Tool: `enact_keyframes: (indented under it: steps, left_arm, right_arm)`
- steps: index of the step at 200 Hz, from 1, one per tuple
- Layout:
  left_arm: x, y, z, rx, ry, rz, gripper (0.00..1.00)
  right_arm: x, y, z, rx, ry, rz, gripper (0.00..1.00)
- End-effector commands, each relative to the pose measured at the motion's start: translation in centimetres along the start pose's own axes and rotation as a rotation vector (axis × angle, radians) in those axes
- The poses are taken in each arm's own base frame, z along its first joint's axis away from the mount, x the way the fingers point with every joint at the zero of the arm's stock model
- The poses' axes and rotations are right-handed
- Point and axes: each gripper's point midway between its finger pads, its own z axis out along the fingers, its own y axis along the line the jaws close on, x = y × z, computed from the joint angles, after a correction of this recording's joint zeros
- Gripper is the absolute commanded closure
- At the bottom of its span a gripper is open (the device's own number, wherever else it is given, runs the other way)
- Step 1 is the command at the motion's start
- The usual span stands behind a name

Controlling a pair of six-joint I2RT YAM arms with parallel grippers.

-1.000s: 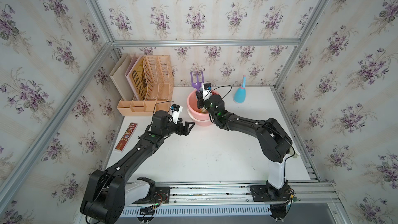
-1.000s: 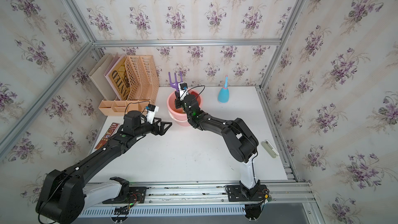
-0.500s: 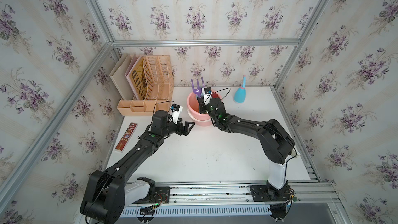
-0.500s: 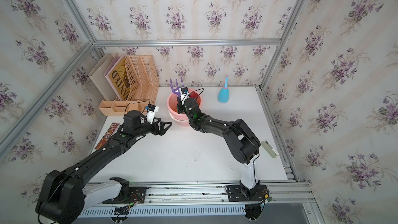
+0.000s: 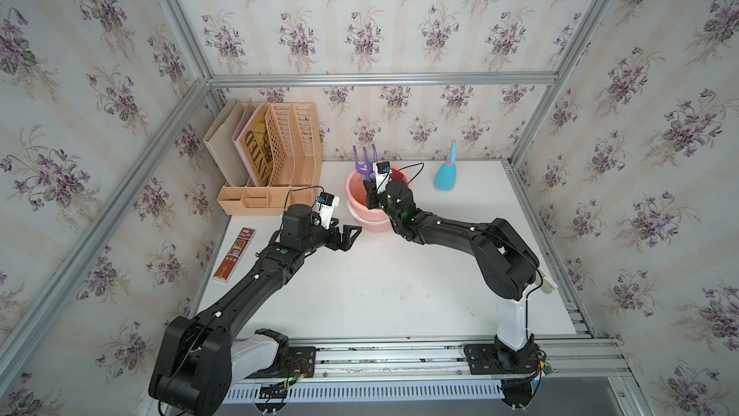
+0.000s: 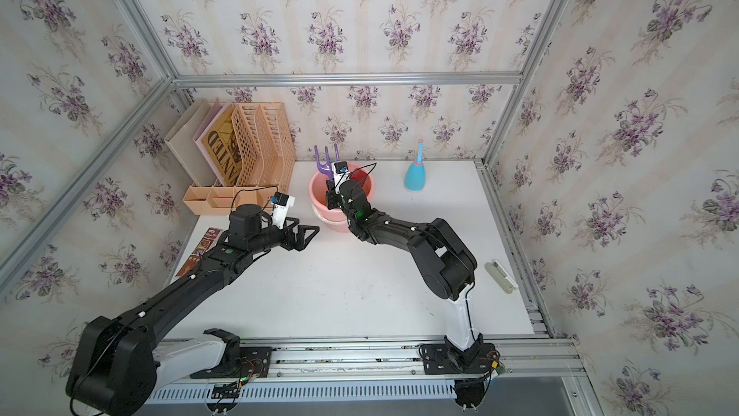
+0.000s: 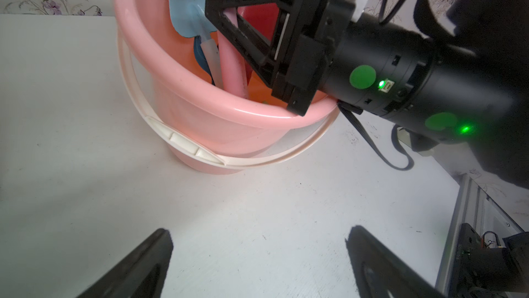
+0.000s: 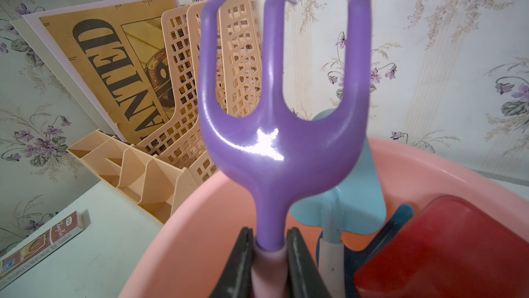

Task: Organize the gardening tools
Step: Place the gardening tool in the container.

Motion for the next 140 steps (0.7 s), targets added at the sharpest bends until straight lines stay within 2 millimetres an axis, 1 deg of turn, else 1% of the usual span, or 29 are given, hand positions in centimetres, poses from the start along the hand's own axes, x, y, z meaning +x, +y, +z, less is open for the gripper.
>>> enact_keyframes:
  steps: [1, 83, 116, 140]
  left_arm:
    - [-0.2, -0.1, -0.1, 0.006, -0.004, 0.018, 0.01]
    - [-0.4, -0.3, -0.2, 0.007, -0.008, 0.021, 0.01]
    - [-0.5, -0.3, -0.2, 0.008, -0.011, 0.022, 0.01]
    - [-0.7, -0.3, -0.2, 0.007, -0.013, 0.027, 0.01]
  right_arm:
    - [1.3, -0.2, -0.1, 0.006, 0.047, -0.008, 0.88]
    - [0.0, -0.1, -0.3, 0.006, 0.022, -0.008, 0.56]
    - [-0.7, -0.1, -0.7, 0.006, 0.003, -0.004, 0.48]
    - [-2.3, -0.2, -1.7, 0.011, -0.036, 0.004, 0.43]
